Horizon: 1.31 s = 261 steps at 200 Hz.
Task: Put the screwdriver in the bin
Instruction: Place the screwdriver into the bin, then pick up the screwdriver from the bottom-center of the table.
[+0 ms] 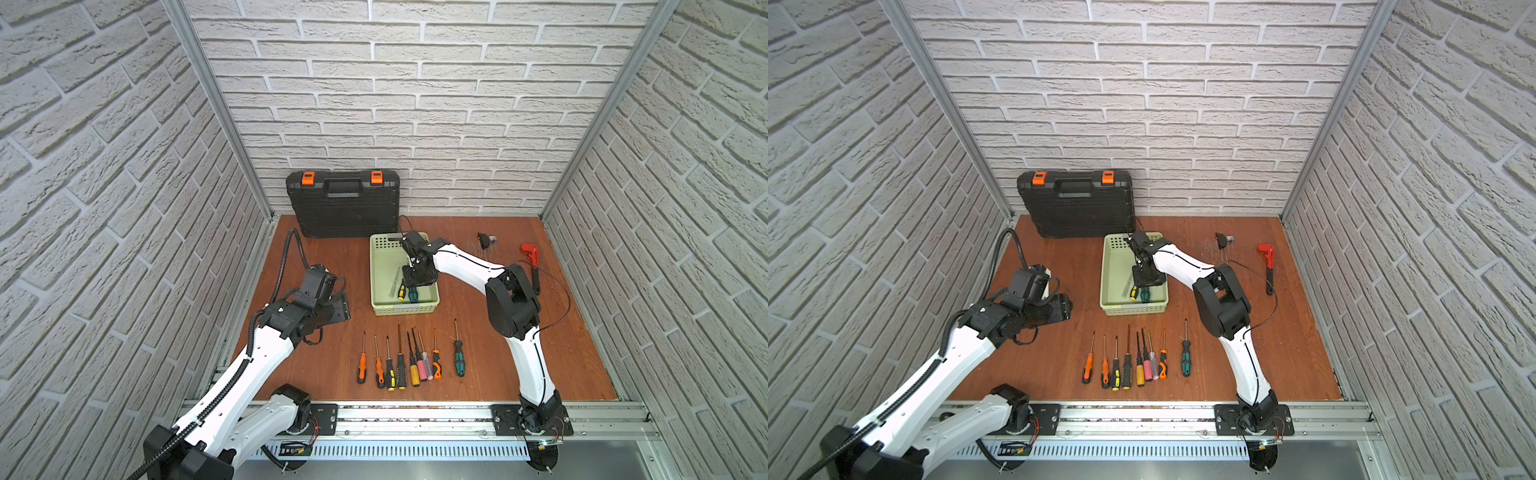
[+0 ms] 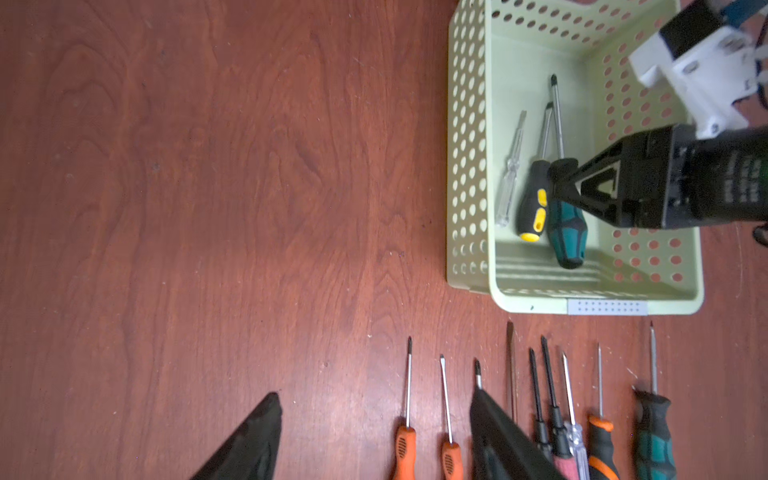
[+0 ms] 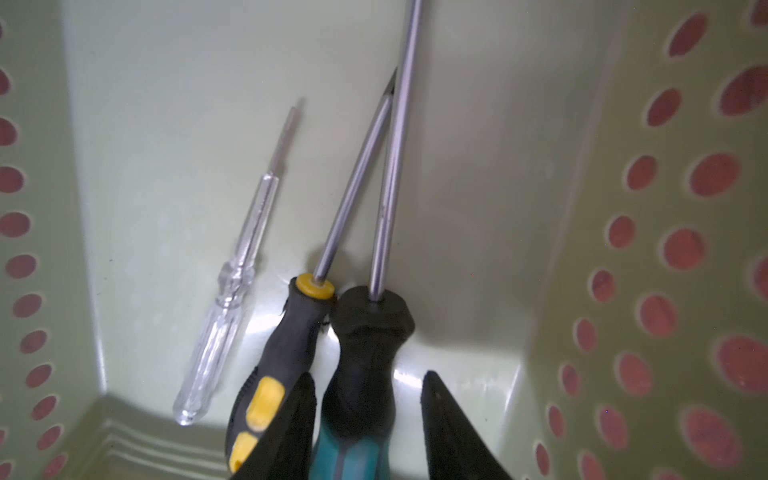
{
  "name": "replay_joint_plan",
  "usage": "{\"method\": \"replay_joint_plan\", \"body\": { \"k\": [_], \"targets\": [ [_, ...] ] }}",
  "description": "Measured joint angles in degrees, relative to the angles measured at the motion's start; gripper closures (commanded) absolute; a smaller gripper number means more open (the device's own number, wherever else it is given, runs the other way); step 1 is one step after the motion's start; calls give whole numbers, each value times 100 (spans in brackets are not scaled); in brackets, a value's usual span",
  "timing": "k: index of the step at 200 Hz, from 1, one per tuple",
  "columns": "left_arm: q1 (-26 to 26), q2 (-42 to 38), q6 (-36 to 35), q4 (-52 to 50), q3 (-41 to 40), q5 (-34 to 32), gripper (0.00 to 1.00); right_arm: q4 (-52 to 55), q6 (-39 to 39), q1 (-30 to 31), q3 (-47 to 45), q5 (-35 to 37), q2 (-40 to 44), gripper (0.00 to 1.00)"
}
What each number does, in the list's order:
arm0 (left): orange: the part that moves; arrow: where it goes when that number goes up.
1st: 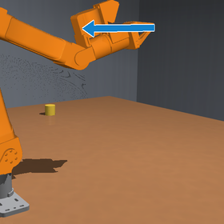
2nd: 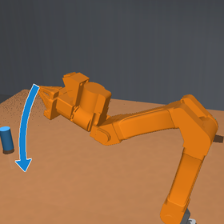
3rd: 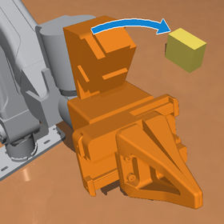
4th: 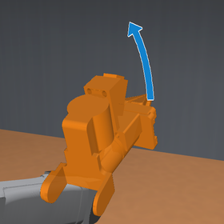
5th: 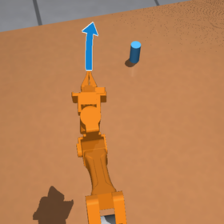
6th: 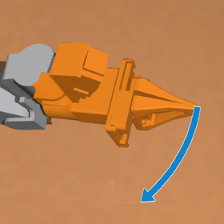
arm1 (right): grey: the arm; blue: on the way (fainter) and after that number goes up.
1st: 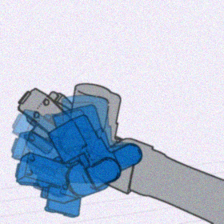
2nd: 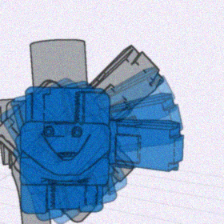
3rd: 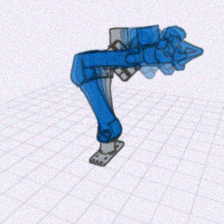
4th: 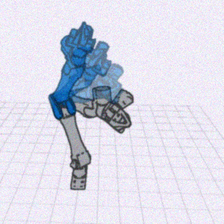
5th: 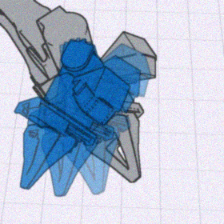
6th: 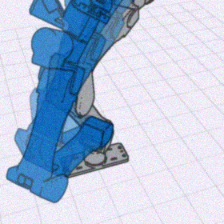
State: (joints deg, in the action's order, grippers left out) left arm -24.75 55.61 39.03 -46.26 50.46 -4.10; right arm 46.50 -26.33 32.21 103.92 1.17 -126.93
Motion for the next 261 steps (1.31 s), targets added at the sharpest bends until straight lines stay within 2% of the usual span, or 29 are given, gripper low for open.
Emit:
{"method": "replay_joint_plan", "body": {
  "k": [32, 59, 77, 105, 154, 208, 261],
  "targets": [
    [0, 254, 9, -192, 7, 468, 41, -15, 42, 63, 0, 22, 485, 55],
    [-11, 352, 24, -352, 4, 883, 44, -186, 114, 221, -79, 7, 1137, 56],
    [-133, 431, 81, -398, -61, 1082, 45, -490, 98, 348, -442, -210, 1790, 57],
    [-664, 448, 352, -487, -396, 1130, 47, -907, 59, 627, -1318, -315, 2704, 58],
    [-1915, 525, 1182, -540, -1040, 1088, 45, -1119, -2, 1064, -2846, -282, 3641, 59],
    [-2247, 1300, 1565, -127, -1233, 1086, 49, -1093, -138, 1117, -4011, -74, 4428, 61],
    [-2352, 1843, 1687, 389, -1283, 1104, 63, -1150, -345, 1115, -4382, -7, 4658, 61]
  ]
}}
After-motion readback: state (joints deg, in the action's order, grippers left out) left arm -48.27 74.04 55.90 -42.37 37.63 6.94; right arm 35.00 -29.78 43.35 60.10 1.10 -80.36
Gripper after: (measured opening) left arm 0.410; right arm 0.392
